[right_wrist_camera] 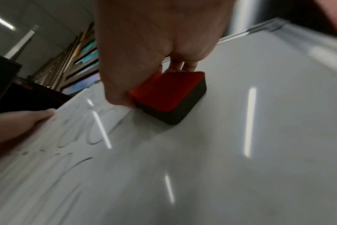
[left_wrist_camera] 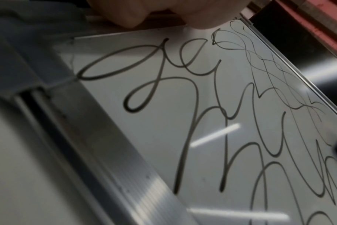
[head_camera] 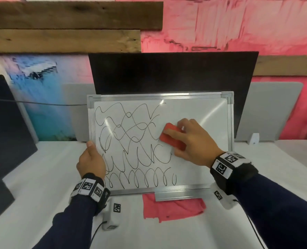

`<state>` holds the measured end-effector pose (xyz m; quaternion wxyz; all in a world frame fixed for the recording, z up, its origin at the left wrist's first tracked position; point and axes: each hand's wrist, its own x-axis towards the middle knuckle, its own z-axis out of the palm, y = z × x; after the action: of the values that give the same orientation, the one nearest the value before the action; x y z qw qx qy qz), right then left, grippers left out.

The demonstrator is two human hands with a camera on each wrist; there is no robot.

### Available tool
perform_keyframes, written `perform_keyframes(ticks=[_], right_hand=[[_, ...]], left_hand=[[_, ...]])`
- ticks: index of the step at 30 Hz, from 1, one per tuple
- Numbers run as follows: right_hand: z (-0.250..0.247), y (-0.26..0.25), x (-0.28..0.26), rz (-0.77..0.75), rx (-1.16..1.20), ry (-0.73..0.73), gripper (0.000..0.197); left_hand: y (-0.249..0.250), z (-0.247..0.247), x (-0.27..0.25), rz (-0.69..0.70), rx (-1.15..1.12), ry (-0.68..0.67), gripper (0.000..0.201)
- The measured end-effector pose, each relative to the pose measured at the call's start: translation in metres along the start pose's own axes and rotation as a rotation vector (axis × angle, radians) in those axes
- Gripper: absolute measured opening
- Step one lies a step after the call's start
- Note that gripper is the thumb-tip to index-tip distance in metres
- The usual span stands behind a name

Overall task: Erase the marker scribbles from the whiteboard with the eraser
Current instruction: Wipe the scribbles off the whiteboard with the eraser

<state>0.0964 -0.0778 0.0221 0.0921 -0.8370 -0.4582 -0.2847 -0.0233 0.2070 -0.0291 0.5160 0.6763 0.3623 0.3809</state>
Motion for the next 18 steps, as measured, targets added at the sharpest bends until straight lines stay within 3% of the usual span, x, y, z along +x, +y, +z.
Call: perform_keyframes(ticks=[7,10,15,18], right_hand=[[-0.017,0.005,0.042,0.150,-0.001,0.181,0.062],[-0.010,-0.003,0.049,0.121,0.037,0.183,0.061],[-0.007,0.005,0.026,-0.025,-0.002,0.064,0.061],[-0.014,0.013,0.035,0.076,0.040,0.144,0.062]], left_hand=[[0.000,0.002,-0.001,0.008,0.001,0.027,0.073],[-0.003,0.003,0.001,0.000,-0.010,0.039,0.073],[-0.002,0.003,0.001,-0.005,-0.013,0.026,0.070],[-0.002,0.003,0.002,0.004,-0.008,0.031,0.069]])
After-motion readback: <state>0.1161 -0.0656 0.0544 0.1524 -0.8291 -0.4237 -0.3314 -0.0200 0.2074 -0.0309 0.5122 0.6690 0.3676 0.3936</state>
